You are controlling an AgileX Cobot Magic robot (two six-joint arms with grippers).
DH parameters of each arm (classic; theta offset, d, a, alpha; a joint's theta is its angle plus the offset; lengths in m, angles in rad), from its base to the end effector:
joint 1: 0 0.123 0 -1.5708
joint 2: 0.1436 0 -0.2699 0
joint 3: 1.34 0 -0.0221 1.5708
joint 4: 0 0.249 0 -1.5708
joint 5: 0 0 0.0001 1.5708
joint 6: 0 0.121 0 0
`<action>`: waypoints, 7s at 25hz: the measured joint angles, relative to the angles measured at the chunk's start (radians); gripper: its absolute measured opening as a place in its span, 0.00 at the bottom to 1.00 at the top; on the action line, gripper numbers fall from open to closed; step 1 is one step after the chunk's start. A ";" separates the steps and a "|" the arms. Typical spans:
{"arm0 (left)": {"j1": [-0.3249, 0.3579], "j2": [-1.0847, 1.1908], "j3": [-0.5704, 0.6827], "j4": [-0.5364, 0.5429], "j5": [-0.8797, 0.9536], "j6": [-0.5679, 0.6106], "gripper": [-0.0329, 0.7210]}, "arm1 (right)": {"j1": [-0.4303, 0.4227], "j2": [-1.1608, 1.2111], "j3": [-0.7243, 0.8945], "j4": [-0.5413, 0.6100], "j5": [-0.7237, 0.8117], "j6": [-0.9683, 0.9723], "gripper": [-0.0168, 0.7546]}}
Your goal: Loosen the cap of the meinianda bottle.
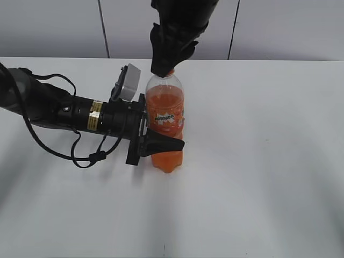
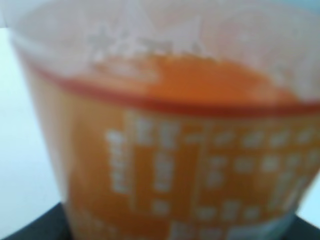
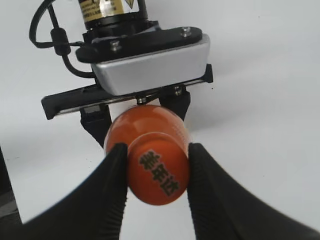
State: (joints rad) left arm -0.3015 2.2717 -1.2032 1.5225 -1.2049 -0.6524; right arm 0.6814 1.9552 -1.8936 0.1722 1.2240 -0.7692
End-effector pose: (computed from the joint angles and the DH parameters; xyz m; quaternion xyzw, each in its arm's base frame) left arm 0.3363 -0.2227 0.0745 0.5685 0.5594 -0.4454 0.4068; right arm 0.3203 0.2849 0.2735 -0.6392 0.7418 0.0767 0.1880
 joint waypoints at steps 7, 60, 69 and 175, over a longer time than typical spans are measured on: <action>0.001 0.000 0.000 0.002 -0.001 0.002 0.60 | 0.000 0.000 0.000 0.004 0.001 -0.173 0.38; 0.000 0.000 0.000 -0.002 0.003 -0.009 0.59 | 0.002 -0.014 -0.078 -0.023 -0.005 0.919 0.59; 0.000 0.000 0.000 -0.004 0.003 -0.010 0.59 | 0.002 -0.026 -0.078 -0.044 -0.005 1.069 0.60; 0.003 0.000 0.000 0.026 -0.012 0.014 0.59 | 0.001 -0.022 0.017 0.037 0.010 -0.546 0.37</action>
State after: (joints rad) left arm -0.2986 2.2717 -1.2032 1.5485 -1.2170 -0.6388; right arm 0.6823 1.9336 -1.8762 0.2090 1.2337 -1.3154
